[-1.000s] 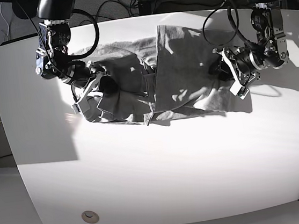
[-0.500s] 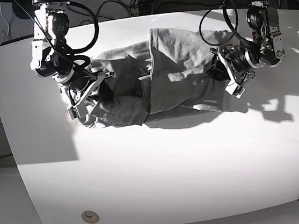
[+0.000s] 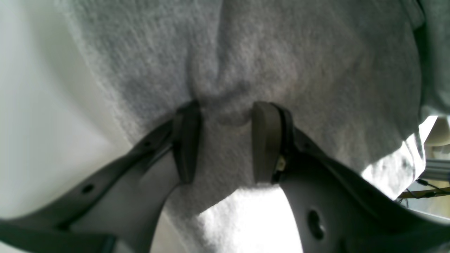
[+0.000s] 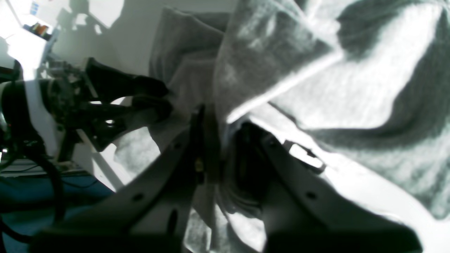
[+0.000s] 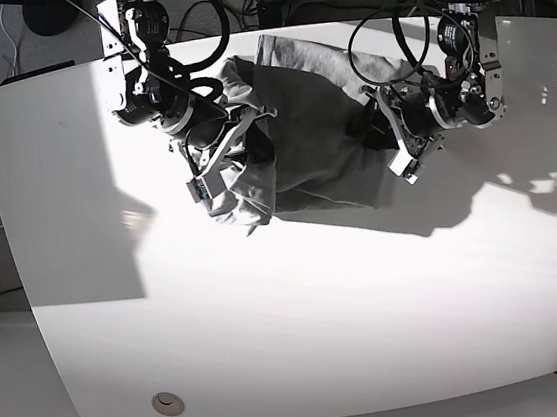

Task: Fold the T-shirt properly
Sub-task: 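Fold the shirt end over with the right gripper toward the left gripper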

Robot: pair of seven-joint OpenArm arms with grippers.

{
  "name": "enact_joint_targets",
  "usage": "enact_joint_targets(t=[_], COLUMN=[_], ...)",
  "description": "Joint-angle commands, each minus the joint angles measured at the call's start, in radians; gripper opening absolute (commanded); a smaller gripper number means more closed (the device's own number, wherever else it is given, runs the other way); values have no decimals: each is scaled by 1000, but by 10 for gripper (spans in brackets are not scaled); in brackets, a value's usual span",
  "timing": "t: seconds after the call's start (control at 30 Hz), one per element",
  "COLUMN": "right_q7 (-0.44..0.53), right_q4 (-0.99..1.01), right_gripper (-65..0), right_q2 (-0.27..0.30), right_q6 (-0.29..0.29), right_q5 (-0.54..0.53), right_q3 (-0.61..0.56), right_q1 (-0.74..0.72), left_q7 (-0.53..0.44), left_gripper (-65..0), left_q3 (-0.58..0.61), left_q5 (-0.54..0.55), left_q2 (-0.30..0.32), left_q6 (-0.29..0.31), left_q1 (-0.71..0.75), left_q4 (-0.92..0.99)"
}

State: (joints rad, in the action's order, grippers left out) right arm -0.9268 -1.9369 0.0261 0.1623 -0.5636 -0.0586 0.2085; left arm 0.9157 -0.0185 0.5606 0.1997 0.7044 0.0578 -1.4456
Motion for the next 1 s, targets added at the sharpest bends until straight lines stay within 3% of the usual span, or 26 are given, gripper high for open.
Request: enact_joint_targets(t=[0.0,0.1,0.53,0.7,0.87,0.97], right_q7=[16,16,18,18,18,18], right_q4=[-23,-20,35,38,61,96], right_gripper=[-650,-650,-650,-431,-414,-416], right_q2=[-19,-65,-96,-97,-102,-113], right_q6=[0,0,-2,0,1,1], right_q5=[-23,-23,-22,-22,-23,-23], right_q3=[-19,-47,-163,-174,-183,-234], right_q1=[-11,-14,-37,-68,-136,-188], left_q7=[65,65,65,65,65,65], left_gripper=[-428,-428,-428,-428,-427,-427], left_q3=[5,5,4,2,-51,-82], left_q5=[-49,-44,-41,-41,-41,-41], left_q2=[-9,-10,-79,-76,-52,4], left_q6=[-6,-6,-6,-6,-6,-6], left_q1=[6,6,-16,-16,-20,-49], left_q4=[6,6,4,-76,-192,-238])
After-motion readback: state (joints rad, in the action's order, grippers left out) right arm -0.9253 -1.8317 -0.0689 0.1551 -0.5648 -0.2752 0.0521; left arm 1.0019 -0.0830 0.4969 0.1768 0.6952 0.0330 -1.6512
